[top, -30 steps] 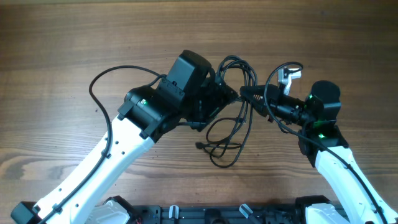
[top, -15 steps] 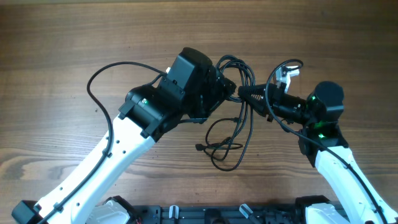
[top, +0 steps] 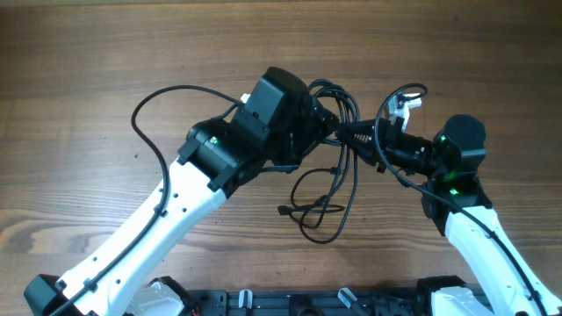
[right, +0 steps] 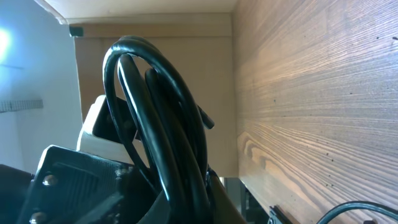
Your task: Untangle cables
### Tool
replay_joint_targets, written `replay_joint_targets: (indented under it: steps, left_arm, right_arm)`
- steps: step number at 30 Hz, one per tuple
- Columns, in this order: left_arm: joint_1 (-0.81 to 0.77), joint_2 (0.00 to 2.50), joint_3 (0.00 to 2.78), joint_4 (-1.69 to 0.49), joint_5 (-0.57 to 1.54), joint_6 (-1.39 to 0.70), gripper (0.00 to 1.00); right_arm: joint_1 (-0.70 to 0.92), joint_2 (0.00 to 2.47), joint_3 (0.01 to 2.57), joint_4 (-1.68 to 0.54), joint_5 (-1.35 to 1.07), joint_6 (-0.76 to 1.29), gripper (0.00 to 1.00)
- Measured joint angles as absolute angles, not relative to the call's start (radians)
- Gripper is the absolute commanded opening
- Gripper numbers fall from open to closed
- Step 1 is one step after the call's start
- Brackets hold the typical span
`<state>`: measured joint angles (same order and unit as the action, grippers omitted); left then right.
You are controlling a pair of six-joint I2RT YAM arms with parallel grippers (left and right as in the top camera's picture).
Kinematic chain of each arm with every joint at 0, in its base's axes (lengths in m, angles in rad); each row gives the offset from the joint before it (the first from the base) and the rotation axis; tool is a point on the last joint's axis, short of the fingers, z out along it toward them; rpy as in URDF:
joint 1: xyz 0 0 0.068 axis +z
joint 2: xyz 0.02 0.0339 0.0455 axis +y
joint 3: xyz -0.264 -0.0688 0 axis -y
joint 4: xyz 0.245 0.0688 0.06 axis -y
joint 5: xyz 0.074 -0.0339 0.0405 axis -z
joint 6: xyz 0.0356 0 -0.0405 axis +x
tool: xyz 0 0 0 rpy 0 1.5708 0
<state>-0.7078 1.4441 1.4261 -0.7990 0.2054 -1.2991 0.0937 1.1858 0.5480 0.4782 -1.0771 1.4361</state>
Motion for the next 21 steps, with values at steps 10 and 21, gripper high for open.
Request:
replay_joint_targets:
  steps: [10, 21]
  left_arm:
    - [-0.708, 1.444, 1.426, -0.798, 0.190, -1.296, 0.32]
    - [-0.708, 1.449, 1.426, -0.802, 0.176, -1.289, 0.04]
  right_arm:
    - [0.094, 1.186, 0.548, 0.503, -1.086, 1.436, 0.04]
    - [0.090, 1.186, 0.548, 0.506, -1.099, 1.436, 0.04]
